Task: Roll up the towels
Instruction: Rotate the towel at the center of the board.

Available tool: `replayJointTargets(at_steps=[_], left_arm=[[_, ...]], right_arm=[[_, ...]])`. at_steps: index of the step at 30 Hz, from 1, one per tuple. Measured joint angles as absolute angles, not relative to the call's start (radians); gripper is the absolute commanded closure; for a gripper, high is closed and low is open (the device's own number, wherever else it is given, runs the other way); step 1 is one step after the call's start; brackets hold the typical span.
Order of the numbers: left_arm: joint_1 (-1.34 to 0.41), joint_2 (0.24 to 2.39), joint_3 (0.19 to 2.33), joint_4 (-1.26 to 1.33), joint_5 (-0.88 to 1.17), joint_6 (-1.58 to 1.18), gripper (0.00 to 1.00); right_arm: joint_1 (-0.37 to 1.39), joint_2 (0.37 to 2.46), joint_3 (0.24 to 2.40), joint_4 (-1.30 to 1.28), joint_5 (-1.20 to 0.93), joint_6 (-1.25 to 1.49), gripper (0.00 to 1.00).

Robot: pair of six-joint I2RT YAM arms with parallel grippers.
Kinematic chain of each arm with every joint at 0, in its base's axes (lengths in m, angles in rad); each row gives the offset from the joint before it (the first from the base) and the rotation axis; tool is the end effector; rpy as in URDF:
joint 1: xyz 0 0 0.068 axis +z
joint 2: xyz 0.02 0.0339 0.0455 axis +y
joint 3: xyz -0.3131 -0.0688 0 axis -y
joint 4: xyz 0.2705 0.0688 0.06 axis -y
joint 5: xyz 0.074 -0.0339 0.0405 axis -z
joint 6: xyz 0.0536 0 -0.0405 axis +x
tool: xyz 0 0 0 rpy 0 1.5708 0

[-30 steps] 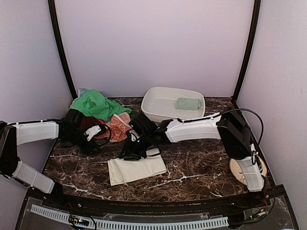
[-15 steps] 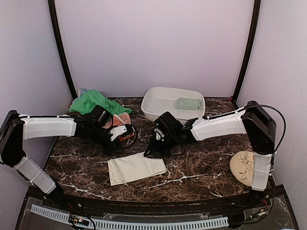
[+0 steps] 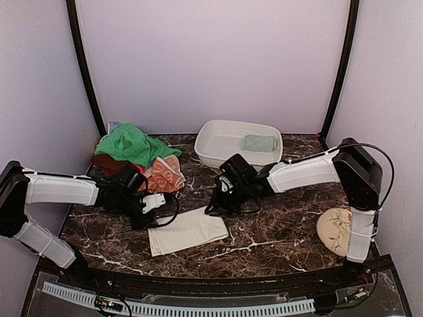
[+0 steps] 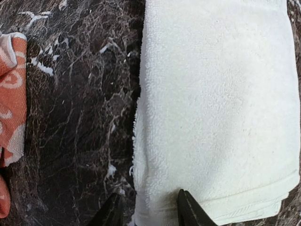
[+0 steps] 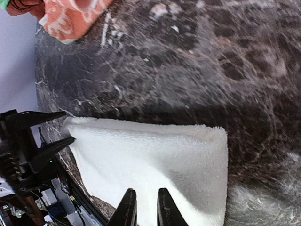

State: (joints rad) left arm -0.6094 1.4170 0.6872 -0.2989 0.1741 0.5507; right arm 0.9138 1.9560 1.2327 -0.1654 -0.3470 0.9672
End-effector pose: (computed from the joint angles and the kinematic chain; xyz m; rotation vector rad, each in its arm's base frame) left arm 0.2235 -0.1673 0.1787 1.4745 2.1356 -0.2475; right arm 0.2656 0.3742 0.1730 -0.0995 2.8088 1.0941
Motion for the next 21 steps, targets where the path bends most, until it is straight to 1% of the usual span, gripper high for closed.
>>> replayJointTargets(at_steps=[5, 11, 16, 21], left_arm=[[-0.610, 1.389, 0.605, -0.201, 0.070, 0.596, 0.56], [-0.611, 1.389, 0.603, -0.119, 0.008, 0.635, 0.54], [-0.611, 1.393, 0.602, -0.085, -0.030, 0.670, 0.53], [-0.617, 1.431, 0.619, -0.038, -0.049, 0.685, 0.52]], right_arm=[[0.910, 2.003, 1.315, -0.147, -0.381, 0.946, 0.85], [0.910, 2.080, 1.305, -0.120, -0.405, 0.941, 0.89], [0.909, 2.050, 1.195, -0.009, -0.400, 0.949, 0.91], [0.921, 1.890, 0.958, 0.088, -0.358, 1.004, 0.91]])
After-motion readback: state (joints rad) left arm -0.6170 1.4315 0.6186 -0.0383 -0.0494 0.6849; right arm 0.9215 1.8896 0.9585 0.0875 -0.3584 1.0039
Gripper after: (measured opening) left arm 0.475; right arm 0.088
